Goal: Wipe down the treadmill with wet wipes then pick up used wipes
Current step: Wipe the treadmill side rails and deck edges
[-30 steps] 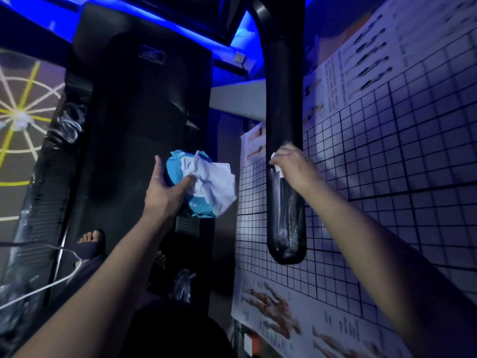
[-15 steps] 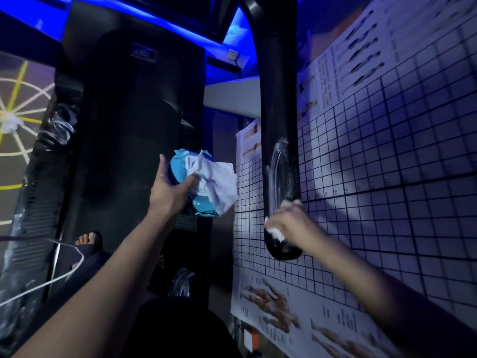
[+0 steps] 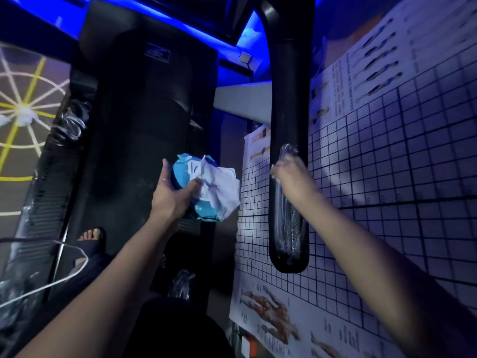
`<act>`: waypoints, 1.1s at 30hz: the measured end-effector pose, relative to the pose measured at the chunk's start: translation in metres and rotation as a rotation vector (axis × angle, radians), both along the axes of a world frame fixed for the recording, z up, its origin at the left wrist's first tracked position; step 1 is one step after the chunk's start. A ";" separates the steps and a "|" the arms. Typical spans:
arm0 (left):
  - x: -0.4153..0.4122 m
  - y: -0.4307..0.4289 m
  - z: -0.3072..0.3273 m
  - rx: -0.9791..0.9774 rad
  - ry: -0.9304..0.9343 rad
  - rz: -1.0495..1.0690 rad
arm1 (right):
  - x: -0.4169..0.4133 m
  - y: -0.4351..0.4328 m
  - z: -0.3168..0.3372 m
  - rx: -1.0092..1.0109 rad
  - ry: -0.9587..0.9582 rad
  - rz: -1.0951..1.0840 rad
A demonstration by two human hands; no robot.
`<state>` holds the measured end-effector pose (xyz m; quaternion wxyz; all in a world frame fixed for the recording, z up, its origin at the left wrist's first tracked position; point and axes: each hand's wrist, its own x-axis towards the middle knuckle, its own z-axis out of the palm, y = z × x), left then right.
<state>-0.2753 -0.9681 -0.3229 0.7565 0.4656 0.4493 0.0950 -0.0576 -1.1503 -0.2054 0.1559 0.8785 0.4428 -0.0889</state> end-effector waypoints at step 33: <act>-0.011 0.003 -0.001 -0.019 -0.008 0.003 | -0.099 -0.041 0.032 -0.436 0.575 -0.110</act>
